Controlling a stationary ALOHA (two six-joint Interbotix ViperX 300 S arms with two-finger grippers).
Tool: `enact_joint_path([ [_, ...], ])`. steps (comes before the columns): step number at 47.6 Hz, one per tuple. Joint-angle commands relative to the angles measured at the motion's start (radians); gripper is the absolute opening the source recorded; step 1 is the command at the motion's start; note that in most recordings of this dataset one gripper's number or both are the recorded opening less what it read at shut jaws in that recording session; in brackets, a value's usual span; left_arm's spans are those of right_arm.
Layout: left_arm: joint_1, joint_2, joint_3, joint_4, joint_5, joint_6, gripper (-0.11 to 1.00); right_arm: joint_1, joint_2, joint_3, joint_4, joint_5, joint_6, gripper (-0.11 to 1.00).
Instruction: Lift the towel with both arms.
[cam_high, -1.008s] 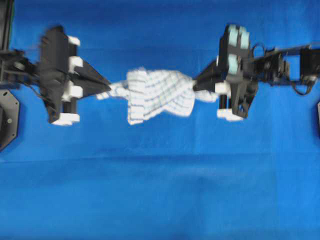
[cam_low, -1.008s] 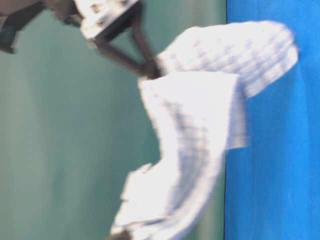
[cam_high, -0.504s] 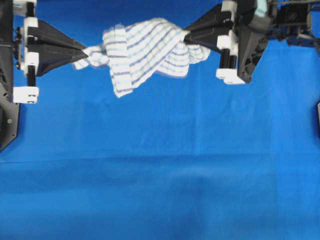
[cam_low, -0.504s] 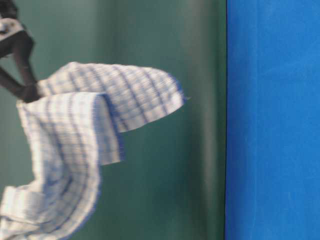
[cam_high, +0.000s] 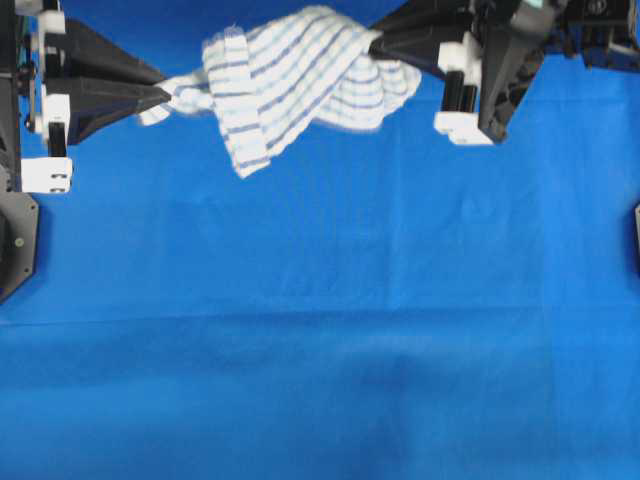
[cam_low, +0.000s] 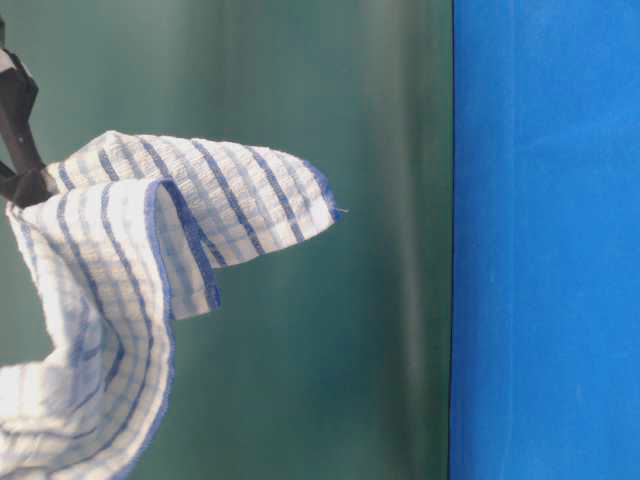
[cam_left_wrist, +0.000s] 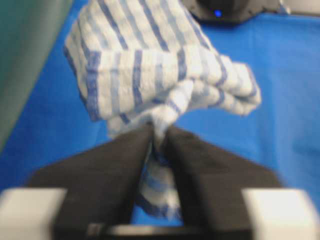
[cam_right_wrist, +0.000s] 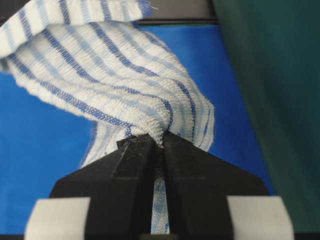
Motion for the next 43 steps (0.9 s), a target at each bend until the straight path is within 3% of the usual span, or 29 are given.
enact_joint_path([
  [1,0.012,-0.008,-0.023,-0.002,-0.014,-0.002,0.3,-0.012,-0.011,-0.031,-0.003,-0.009,0.005,0.14],
  [8,0.012,-0.018,-0.018,-0.002,-0.011,0.003,0.75,-0.014,-0.009,-0.028,-0.008,-0.008,0.008,0.57],
  [12,0.012,-0.02,-0.014,-0.002,-0.009,0.003,0.91,-0.014,-0.009,-0.026,-0.008,-0.006,0.008,0.68],
  [17,0.012,-0.018,-0.009,-0.002,-0.009,0.002,0.88,-0.014,-0.009,-0.025,-0.008,-0.003,0.009,0.62],
  [24,0.009,-0.008,0.0,-0.002,-0.012,-0.002,0.87,-0.014,-0.009,-0.003,-0.008,0.014,0.017,0.63],
  [32,-0.003,0.046,0.063,-0.002,-0.055,-0.002,0.87,-0.011,0.0,0.104,0.003,-0.014,0.035,0.63],
  [43,-0.015,0.187,0.173,-0.002,-0.189,-0.002,0.87,-0.006,0.029,0.295,0.006,-0.166,0.092,0.63],
])
